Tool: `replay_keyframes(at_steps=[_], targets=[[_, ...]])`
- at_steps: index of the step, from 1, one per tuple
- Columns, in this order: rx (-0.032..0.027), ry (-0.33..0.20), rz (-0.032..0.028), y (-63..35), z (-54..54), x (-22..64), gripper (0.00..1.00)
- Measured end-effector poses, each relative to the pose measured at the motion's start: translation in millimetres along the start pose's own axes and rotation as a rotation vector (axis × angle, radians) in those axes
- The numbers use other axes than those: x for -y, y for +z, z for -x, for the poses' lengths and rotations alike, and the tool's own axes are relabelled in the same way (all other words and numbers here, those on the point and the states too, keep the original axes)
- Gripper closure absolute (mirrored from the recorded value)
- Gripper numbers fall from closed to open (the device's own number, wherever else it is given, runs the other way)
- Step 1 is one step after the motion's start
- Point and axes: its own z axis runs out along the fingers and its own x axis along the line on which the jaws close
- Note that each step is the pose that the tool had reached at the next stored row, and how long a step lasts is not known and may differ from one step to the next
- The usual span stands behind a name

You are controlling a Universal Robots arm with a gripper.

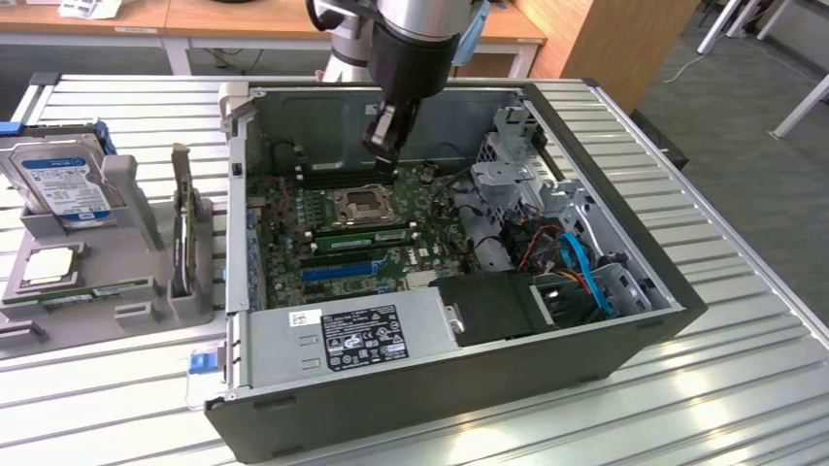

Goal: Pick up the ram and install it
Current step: 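Press down the ram until it locks into place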

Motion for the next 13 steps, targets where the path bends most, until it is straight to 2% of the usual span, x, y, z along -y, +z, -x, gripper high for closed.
replay_keyframes(at_steps=[4,7,13], targets=[[-0.0006,0.036,0.0037,0.1,0.0,0.0,0.9],[0.0007,0.069,0.0044,0.0,0.0,0.0,0.9],[0.0078,0.156,0.0018,0.0,0.0,0.0,0.9]])
